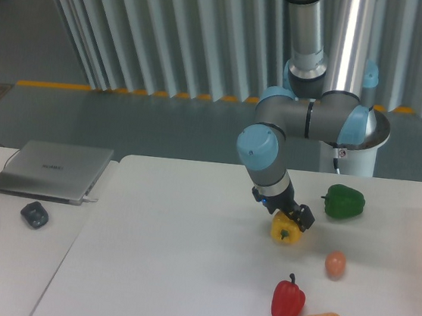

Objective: Place the yellow pepper in a basket
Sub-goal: 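Lift the yellow pepper and carry it past the green pepper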

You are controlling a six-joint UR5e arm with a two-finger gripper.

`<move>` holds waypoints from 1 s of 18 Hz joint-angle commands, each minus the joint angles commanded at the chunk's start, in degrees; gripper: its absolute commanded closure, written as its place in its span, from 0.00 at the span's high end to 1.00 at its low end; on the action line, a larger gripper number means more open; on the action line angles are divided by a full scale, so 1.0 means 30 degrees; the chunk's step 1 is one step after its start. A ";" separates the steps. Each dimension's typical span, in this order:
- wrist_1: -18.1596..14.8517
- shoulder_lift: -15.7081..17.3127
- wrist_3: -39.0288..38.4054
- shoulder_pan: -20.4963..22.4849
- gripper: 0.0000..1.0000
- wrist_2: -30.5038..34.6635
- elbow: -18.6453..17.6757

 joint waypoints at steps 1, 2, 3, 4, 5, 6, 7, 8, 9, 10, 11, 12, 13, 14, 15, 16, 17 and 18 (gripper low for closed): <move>0.0000 -0.0001 -0.0029 0.0000 0.63 0.0000 0.0116; -0.0029 -0.0001 -0.0029 0.0000 0.56 -0.0029 0.0320; -0.0058 -0.0001 0.0000 0.0000 0.49 -0.0029 0.0526; -0.0117 0.0028 0.0174 0.0029 0.43 -0.0087 0.0644; -0.0117 0.0028 0.0205 0.0087 0.40 -0.0175 0.0703; -0.0117 0.0057 0.0234 0.0117 0.40 -0.0204 0.0703; -0.0117 0.0058 0.0234 0.0146 0.40 -0.0205 0.0790; -0.0117 0.0058 0.0234 0.0175 0.40 -0.0205 0.0936; -0.0146 0.0087 0.0292 0.0292 0.40 -0.0205 0.1170; -0.0233 0.0203 0.0351 0.0641 0.40 -0.0234 0.1462; -0.0263 0.0291 0.0410 0.0993 0.40 -0.0263 0.1784; -0.0293 0.0350 0.0671 0.1170 0.40 -0.0263 0.2048; -0.0293 0.0409 0.1167 0.1404 0.40 -0.0263 0.2254; -0.0293 0.0728 0.1839 0.1783 0.41 -0.0263 0.2401; -0.0264 0.1109 0.2658 0.2309 0.41 -0.0263 0.2490; -0.0264 0.1286 0.3594 0.2691 0.41 -0.0263 0.2578; -0.0293 0.1433 0.4619 0.3072 0.41 -0.0263 0.2723; -0.0264 0.1522 0.5441 0.3424 0.41 -0.0292 0.2725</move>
